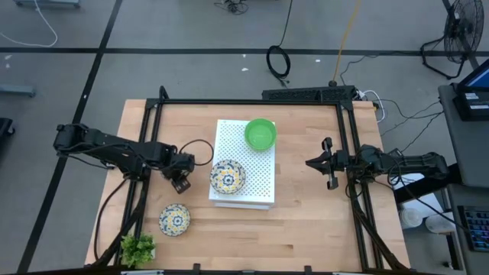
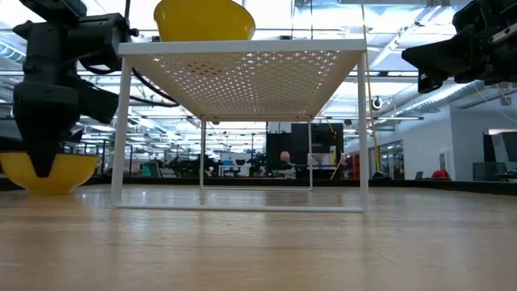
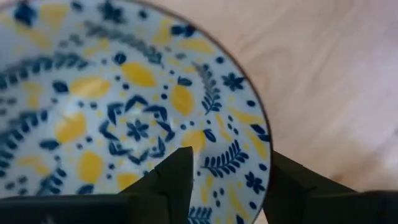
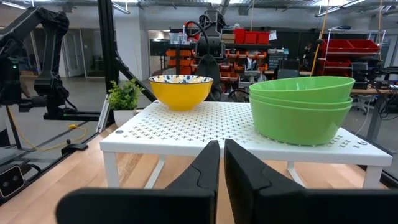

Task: Pick & Place Mini bowls
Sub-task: Stack the top yellow patterned bowl on the yellow patterned bowl on the shelf

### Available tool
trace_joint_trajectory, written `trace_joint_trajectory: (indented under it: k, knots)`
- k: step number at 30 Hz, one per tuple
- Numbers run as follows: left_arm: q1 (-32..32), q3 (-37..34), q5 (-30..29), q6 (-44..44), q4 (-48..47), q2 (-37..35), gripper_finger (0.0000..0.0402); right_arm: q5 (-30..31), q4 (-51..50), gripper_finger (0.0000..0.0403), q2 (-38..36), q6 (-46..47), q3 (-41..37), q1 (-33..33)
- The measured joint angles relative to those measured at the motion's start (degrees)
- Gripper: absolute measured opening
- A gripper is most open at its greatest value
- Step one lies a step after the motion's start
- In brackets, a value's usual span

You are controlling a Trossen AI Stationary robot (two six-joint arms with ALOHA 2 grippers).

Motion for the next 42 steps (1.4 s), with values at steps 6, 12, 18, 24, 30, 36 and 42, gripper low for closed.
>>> trace_joint_trajectory:
  k: [6, 12, 18, 24, 30, 36, 42]
  knots:
    - [0.02, 0.0, -3.72, 2.73, 0.47, 0.0, 0.0146, 0.0, 0.0, 0.0015, 0.0, 0.0, 0.0, -0.01]
    - [0.02, 0.0, -5.34, 3.12, 0.47, 0.0, 0.0145, 0.0, 0.0, 0.0012, 0.0, 0.01, 0.0, 0.0]
    - [0.04, 0.0, 1.5, 2.43, -0.5, 0.0, 0.0129, 0.0, 0.01, 0.0013, 0.0, 0.01, 0.0, -0.01]
    - [0.04, 0.07, 4.97, -0.48, -4.63, -0.02, 0.0107, 0.0, -0.01, 0.0013, 0.0, 0.01, 0.0, 0.01]
    - [0.02, 0.07, 4.71, -0.55, -6.86, -0.02, 0.0094, 0.0, -0.01, 0.0015, 0.0, 0.01, 0.0, 0.0]
    - [0.02, 0.67, 4.78, -0.49, -7.02, -0.17, 0.0093, 0.0, 0.0, 0.0012, 0.0, 0.0, 0.0, 0.0]
    - [-0.02, 3.23, 4.07, 1.24, -7.06, -1.48, 0.0092, 0.0, -0.01, 0.0013, 0.0, 0.01, 0.0, -0.01]
